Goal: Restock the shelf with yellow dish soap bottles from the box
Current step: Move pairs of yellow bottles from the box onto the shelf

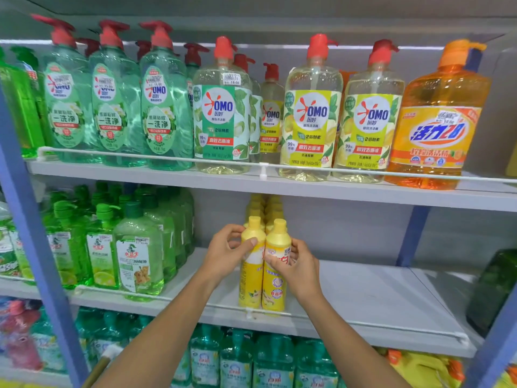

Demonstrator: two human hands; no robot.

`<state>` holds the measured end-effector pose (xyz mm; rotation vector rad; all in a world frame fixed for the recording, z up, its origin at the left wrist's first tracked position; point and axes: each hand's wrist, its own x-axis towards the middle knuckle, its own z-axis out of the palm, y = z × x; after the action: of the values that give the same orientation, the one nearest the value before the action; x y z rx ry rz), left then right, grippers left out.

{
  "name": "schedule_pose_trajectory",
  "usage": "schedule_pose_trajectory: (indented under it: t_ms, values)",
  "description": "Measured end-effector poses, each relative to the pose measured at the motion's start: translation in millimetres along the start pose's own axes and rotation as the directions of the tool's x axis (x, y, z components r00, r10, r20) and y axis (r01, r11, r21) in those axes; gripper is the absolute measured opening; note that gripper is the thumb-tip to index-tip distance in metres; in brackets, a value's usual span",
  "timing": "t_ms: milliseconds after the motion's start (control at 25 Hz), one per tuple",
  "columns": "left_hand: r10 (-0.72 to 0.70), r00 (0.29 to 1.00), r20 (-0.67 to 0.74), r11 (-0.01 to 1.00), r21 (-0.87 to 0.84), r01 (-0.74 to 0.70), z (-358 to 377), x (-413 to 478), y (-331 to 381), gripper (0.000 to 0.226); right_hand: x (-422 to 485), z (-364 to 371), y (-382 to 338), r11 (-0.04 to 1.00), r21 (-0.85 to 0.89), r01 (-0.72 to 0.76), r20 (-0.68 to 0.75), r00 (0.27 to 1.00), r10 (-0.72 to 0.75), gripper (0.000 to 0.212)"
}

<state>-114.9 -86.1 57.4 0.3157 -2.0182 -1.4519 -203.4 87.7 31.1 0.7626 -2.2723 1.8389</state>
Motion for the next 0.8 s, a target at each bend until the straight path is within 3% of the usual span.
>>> schedule_pose_trajectory:
  t_ms: [240, 440, 520, 640, 800]
  values:
    - [0.007, 0.999, -0.039, 1.000, -0.002, -0.007, 8.6, -7.5, -24.3, 0.057, -3.7, 3.8, -1.1, 0.999, -0.030, -0.014, -0.037, 0.999, 0.012, 0.063]
    - [0.018, 0.995, 0.098, 0.998, -0.066, -0.012, -7.9, -0.5, -34.1, 0.045, -5.1, 7.7, 3.5, 0.998, -0.033, -0.044, -0.063, 0.997, 0.042, 0.064]
    - [0.040, 0.992, 0.123, 0.998, -0.044, -0.035, -7.3, -5.2, -39.1, 0.051, -6.7, 8.5, 2.0, 0.998, -0.026, -0.064, -0.062, 0.996, 0.062, 0.063]
    - [0.053, 0.997, 0.063, 0.998, 0.038, -0.055, 5.5, -17.7, -40.1, 0.064, -9.5, 9.2, 0.2, 0.997, -0.015, -0.076, -0.062, 0.995, 0.075, 0.055]
    - [0.034, 0.999, 0.040, 0.996, 0.079, -0.037, 7.8, -21.3, -37.2, 0.056, -13.5, 10.2, -1.9, 0.996, 0.000, -0.084, -0.057, 0.995, 0.084, 0.053]
